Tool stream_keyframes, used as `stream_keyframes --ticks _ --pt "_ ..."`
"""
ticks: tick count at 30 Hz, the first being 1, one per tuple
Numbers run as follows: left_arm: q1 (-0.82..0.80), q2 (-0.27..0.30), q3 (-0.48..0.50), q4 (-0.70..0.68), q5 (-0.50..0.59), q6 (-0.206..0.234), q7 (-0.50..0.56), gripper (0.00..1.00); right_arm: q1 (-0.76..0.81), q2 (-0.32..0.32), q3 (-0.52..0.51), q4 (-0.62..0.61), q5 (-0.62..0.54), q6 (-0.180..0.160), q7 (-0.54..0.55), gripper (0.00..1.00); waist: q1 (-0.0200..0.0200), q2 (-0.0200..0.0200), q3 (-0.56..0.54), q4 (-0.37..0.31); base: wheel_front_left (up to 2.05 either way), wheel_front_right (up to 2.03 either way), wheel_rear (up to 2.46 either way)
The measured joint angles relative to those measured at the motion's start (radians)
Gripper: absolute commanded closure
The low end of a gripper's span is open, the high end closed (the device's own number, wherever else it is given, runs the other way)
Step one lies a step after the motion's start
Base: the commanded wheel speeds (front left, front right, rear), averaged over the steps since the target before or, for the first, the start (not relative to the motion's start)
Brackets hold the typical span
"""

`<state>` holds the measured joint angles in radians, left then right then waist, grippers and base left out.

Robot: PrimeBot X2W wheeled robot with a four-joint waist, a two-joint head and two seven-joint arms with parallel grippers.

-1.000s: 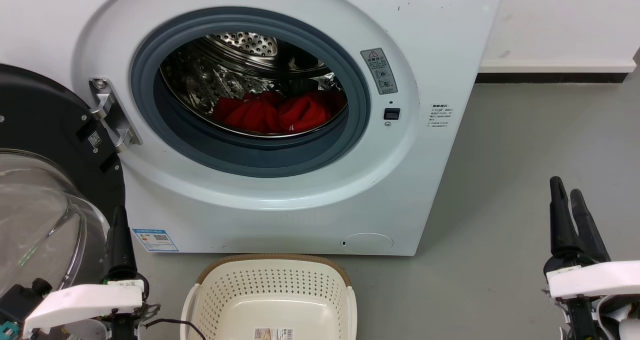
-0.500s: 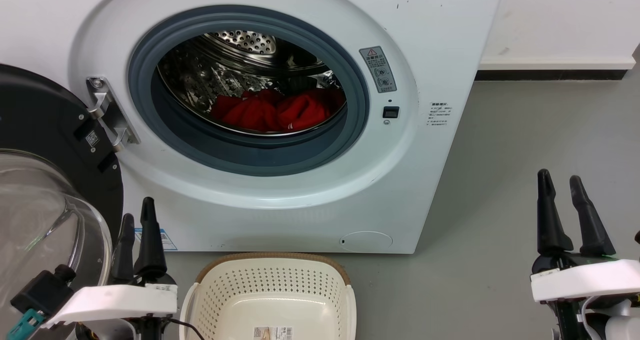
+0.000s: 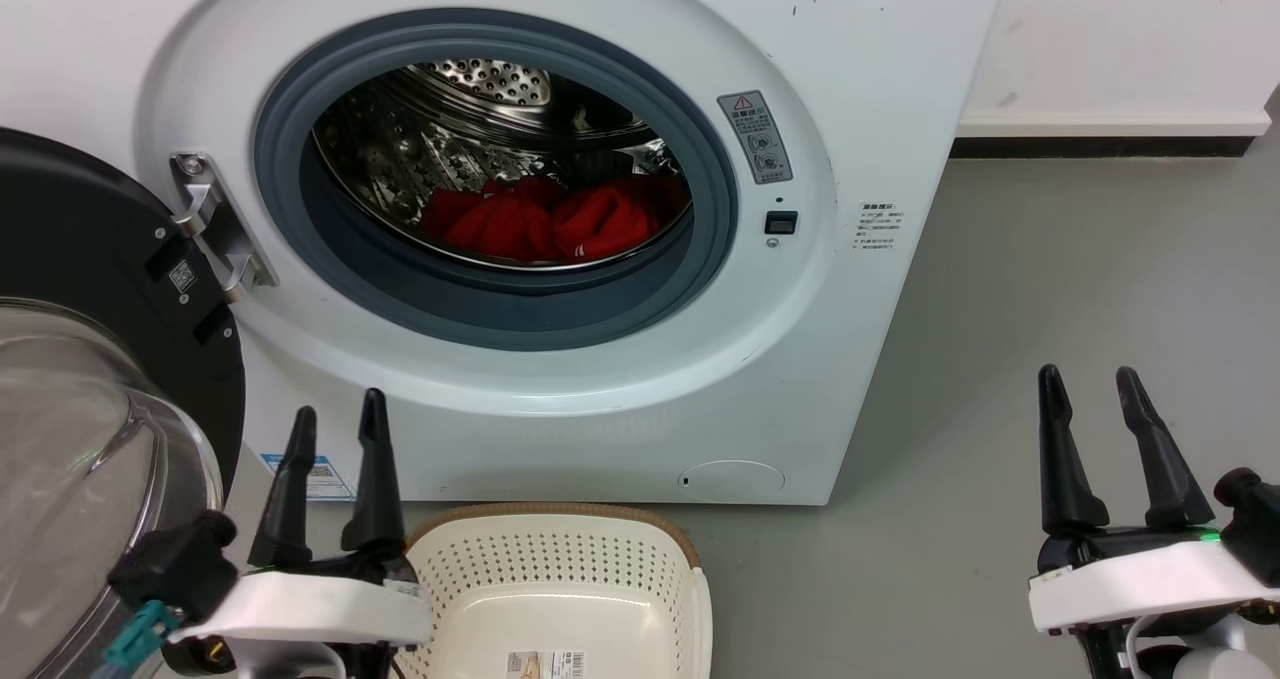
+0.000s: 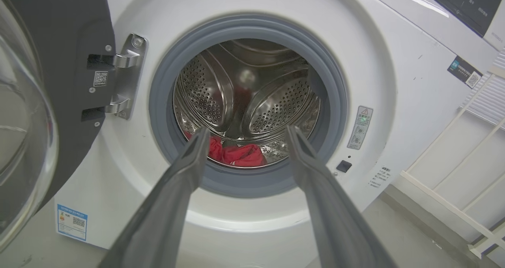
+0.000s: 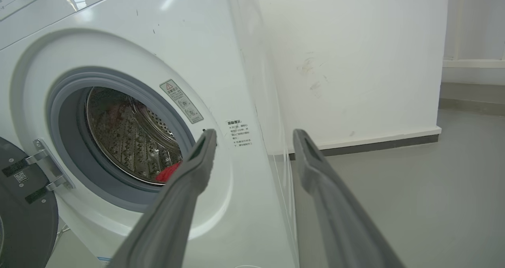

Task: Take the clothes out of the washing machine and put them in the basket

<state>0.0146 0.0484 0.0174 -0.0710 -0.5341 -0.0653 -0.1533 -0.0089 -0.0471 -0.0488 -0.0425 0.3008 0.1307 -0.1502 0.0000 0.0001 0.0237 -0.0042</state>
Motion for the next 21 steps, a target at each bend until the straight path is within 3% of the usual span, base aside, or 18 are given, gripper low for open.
stream_keyframes --ticks 11,16,21 --pt "0.011 0.003 -0.061 0.008 0.191 0.061 -0.025 0.00 0.011 -0.001 0.022 0.034 -0.089 0.000 -0.027 0.00 0.0000 0.0000 0.002 -0.003 0.00 0.00 0.00" --pt "0.024 0.005 -0.075 0.058 0.201 0.035 -0.035 0.00 0.015 -0.001 0.016 0.074 -0.114 0.000 -0.038 0.00 0.0000 -0.0001 0.003 -0.004 0.00 0.00 0.00" --pt "0.024 0.011 -0.080 0.064 0.274 0.038 -0.045 0.00 0.015 -0.001 0.014 0.087 -0.159 0.000 -0.049 0.00 0.0000 0.0000 0.003 -0.007 0.00 0.00 0.00"
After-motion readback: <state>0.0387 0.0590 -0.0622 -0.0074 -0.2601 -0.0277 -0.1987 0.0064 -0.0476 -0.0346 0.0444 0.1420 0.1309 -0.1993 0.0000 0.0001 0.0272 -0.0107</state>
